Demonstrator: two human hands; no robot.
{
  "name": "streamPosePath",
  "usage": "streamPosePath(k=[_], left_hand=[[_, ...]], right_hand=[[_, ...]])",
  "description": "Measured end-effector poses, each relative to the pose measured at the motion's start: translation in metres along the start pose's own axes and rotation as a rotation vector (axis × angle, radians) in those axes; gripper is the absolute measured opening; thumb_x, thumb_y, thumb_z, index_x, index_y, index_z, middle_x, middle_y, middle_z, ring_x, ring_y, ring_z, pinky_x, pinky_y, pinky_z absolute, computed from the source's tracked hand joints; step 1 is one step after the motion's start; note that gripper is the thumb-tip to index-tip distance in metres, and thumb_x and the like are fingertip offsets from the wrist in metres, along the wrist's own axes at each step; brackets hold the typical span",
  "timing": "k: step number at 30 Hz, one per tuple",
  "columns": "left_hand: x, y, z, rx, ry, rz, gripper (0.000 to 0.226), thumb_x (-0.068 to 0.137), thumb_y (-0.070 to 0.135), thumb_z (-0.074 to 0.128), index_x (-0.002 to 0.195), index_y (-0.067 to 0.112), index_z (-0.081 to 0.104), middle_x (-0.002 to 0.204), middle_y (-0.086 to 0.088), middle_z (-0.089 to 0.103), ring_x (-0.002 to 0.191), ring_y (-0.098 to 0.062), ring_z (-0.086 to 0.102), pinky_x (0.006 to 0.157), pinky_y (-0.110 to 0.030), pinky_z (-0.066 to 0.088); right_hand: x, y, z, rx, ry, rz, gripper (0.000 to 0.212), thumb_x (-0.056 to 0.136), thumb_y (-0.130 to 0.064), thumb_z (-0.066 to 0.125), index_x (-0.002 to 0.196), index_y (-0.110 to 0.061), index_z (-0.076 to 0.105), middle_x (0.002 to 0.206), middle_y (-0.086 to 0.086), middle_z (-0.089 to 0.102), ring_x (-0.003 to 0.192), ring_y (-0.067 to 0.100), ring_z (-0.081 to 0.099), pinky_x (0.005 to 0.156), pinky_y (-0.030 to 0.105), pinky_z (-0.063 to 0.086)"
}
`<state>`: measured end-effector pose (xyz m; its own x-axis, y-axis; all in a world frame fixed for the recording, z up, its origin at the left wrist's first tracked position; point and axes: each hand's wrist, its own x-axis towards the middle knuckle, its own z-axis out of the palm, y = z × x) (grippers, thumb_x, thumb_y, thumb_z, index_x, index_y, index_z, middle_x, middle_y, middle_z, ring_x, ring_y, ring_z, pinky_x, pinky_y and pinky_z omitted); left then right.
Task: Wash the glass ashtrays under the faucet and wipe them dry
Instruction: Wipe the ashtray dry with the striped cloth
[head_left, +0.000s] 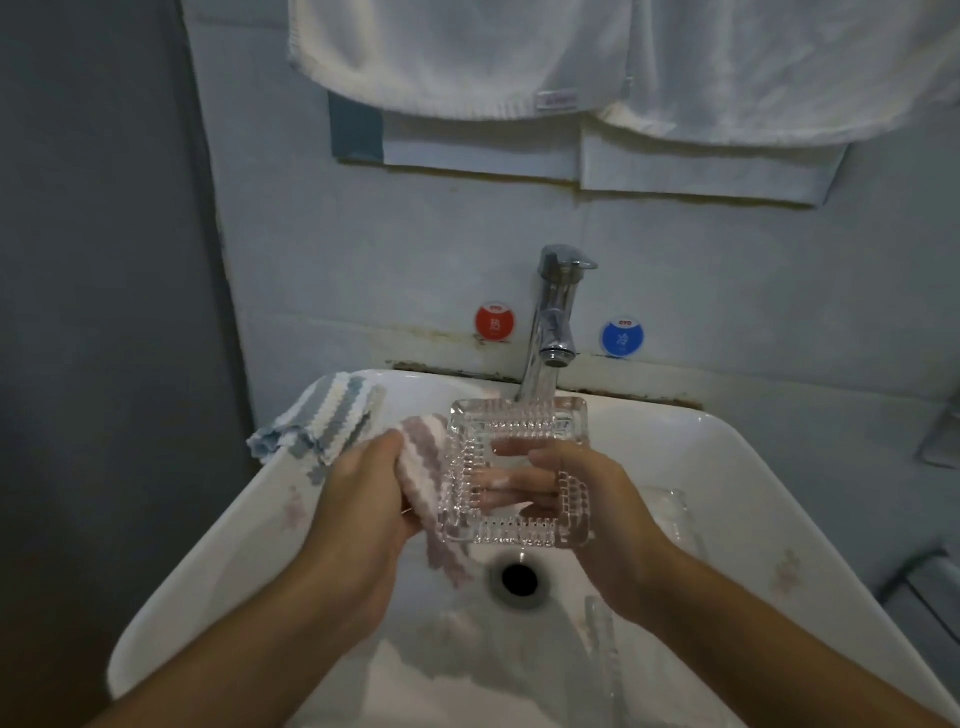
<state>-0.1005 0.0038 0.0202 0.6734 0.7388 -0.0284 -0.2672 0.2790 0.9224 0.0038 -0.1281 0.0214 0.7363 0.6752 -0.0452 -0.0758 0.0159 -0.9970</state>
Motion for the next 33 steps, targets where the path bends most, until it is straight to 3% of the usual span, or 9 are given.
streamPosePath(k=[3, 5, 8, 11, 17, 20, 24, 28, 33], left_hand=[[0.000, -0.001, 0.001, -0.018, -0.028, -0.039, 0.030, 0.105, 0.016, 0.041, 0.103, -0.001, 0.065, 0.099, -0.023, 0.072, 0.093, -0.037, 0.066, 0.090, -0.052, 0.053], [0.002, -0.001, -0.001, -0.038, -0.018, -0.050, 0.031, 0.106, 0.018, 0.041, 0.109, -0.002, 0.065, 0.105, -0.021, 0.073, 0.099, -0.036, 0.067, 0.097, -0.054, 0.050], [0.001, -0.001, -0.002, -0.097, -0.056, -0.101, 0.033, 0.106, 0.019, 0.042, 0.112, -0.002, 0.066, 0.111, -0.025, 0.071, 0.102, -0.035, 0.068, 0.096, -0.050, 0.052], [-0.002, -0.003, -0.001, -0.059, -0.218, -0.225, 0.042, 0.105, 0.025, 0.039, 0.121, -0.004, 0.065, 0.118, -0.025, 0.069, 0.110, -0.037, 0.067, 0.092, -0.045, 0.053], [-0.005, 0.000, 0.000, 0.008, -0.380, -0.297, 0.049, 0.105, 0.032, 0.034, 0.125, -0.001, 0.065, 0.124, -0.022, 0.067, 0.116, -0.038, 0.062, 0.103, -0.050, 0.046], [-0.006, 0.000, 0.001, 0.011, -0.314, -0.298, 0.050, 0.105, 0.038, 0.034, 0.123, 0.005, 0.068, 0.118, -0.017, 0.071, 0.115, -0.033, 0.065, 0.100, -0.050, 0.050], [-0.008, 0.008, -0.007, 0.000, -0.141, -0.217, 0.029, 0.098, 0.024, 0.056, 0.107, 0.003, 0.073, 0.100, -0.016, 0.076, 0.086, -0.025, 0.074, 0.089, -0.041, 0.056], [-0.012, 0.020, -0.029, 0.204, -0.006, -0.110, 0.012, 0.093, 0.008, 0.062, 0.099, 0.006, 0.072, 0.087, -0.012, 0.078, 0.071, -0.021, 0.073, 0.067, -0.030, 0.058], [0.006, 0.060, -0.079, 0.629, 0.164, 0.102, 0.009, 0.095, 0.015, 0.063, 0.100, 0.017, 0.070, 0.091, -0.003, 0.076, 0.079, -0.014, 0.071, 0.071, -0.026, 0.055]], right_hand=[[0.002, 0.002, -0.005, -0.056, 0.024, -0.043, 0.029, 0.090, -0.028, 0.053, 0.100, -0.007, 0.071, 0.092, 0.010, 0.077, 0.085, 0.025, 0.064, 0.091, 0.044, 0.043], [0.003, 0.003, -0.005, -0.066, 0.074, -0.037, 0.024, 0.091, -0.017, 0.051, 0.096, -0.010, 0.073, 0.089, 0.009, 0.076, 0.083, 0.023, 0.059, 0.086, 0.042, 0.042], [0.005, 0.007, -0.002, -0.039, 0.024, 0.048, 0.026, 0.090, -0.017, 0.050, 0.094, -0.016, 0.076, 0.090, 0.011, 0.072, 0.088, 0.024, 0.062, 0.090, 0.043, 0.044], [0.002, 0.011, 0.006, 0.049, -0.035, 0.165, 0.023, 0.089, -0.019, 0.049, 0.074, -0.015, 0.065, 0.070, 0.006, 0.061, 0.066, 0.019, 0.054, 0.077, 0.037, 0.041], [0.002, 0.016, 0.011, 0.080, 0.017, 0.192, 0.023, 0.087, -0.030, 0.052, 0.075, -0.018, 0.067, 0.077, 0.008, 0.060, 0.078, 0.026, 0.053, 0.082, 0.041, 0.039], [0.004, 0.014, 0.008, 0.090, 0.073, 0.168, 0.017, 0.089, -0.026, 0.052, 0.082, -0.016, 0.064, 0.072, 0.004, 0.057, 0.069, 0.020, 0.051, 0.071, 0.037, 0.040], [0.008, 0.008, 0.002, 0.123, 0.123, 0.142, 0.024, 0.091, -0.022, 0.053, 0.096, -0.008, 0.071, 0.076, 0.004, 0.068, 0.069, 0.021, 0.060, 0.069, 0.036, 0.046], [0.001, 0.006, -0.003, 0.112, 0.130, 0.094, 0.016, 0.088, -0.013, 0.048, 0.082, -0.007, 0.061, 0.071, 0.013, 0.061, 0.057, 0.023, 0.053, 0.050, 0.029, 0.042], [0.001, 0.007, -0.003, 0.126, 0.145, 0.103, 0.015, 0.089, -0.009, 0.047, 0.080, -0.006, 0.059, 0.066, 0.013, 0.059, 0.050, 0.021, 0.050, 0.035, 0.024, 0.040]])
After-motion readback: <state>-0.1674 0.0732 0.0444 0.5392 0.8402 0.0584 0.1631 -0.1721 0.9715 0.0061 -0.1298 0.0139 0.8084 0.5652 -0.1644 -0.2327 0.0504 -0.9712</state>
